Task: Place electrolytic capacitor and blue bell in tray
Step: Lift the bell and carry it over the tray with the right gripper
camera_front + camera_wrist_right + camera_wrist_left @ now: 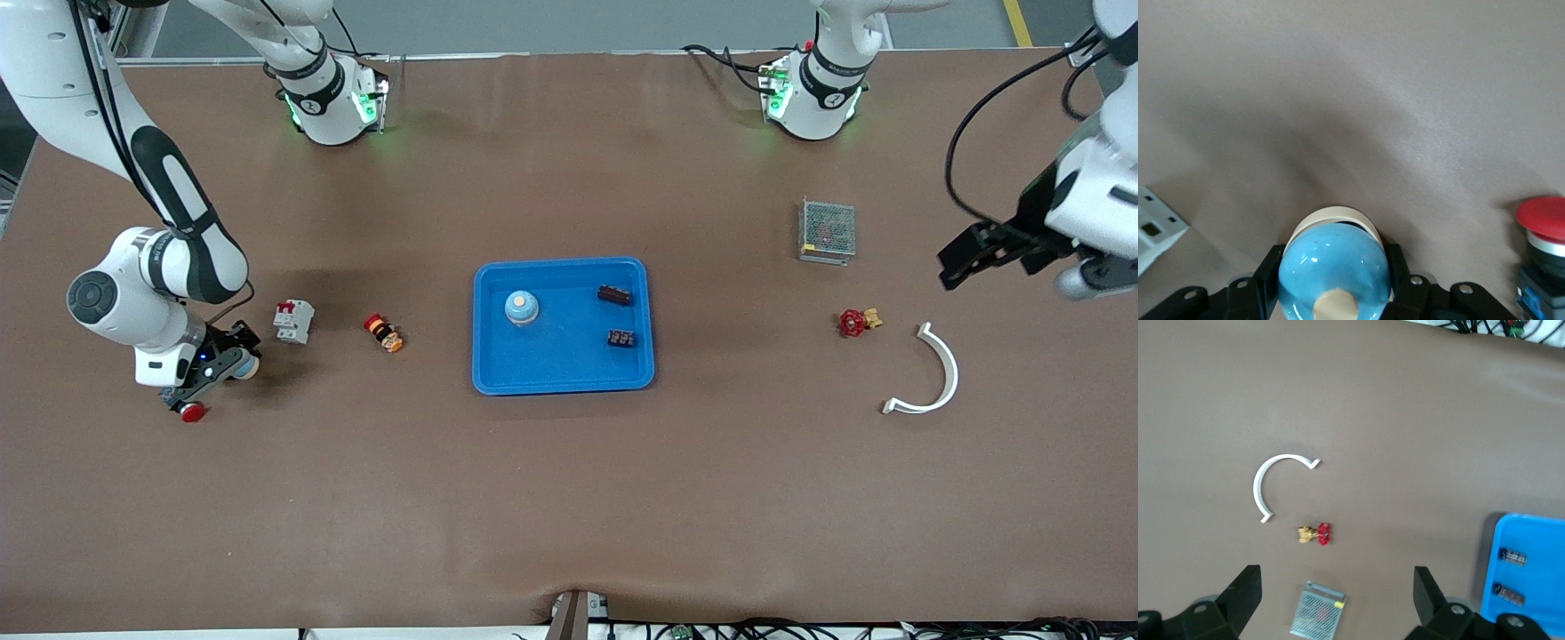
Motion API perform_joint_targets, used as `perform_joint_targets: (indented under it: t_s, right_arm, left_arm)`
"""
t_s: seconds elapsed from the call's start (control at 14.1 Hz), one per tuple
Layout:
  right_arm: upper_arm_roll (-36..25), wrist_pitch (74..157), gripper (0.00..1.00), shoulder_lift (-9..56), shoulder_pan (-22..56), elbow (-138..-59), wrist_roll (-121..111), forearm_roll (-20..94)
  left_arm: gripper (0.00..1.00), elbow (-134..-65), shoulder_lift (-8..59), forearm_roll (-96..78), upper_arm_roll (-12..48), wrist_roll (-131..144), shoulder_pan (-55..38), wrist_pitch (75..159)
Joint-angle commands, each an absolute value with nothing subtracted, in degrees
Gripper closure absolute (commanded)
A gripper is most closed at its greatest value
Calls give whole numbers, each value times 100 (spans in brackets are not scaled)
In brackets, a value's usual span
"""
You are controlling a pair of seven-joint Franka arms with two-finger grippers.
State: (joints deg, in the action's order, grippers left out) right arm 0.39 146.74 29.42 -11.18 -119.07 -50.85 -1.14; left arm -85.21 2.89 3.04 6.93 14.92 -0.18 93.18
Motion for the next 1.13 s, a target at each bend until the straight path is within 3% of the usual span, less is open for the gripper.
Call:
perform_joint_targets:
  t_s: [0.0,0.64,1.06]
  right_arm:
    - [149,13654,57,2892,-1125,-11270,-4818,-97]
    - [237,10769,57,2575,104,-9371,-2236,-97]
    - [246,10459,57,2505,1211,-9035,23,315]
  left_arm:
    - [0,-8877,-79,219,457,863,-53,9229]
    - [0,-8816,-9,237,483,545,-35,9229]
    - [0,-8745,0,220,475,562,-17,9185]
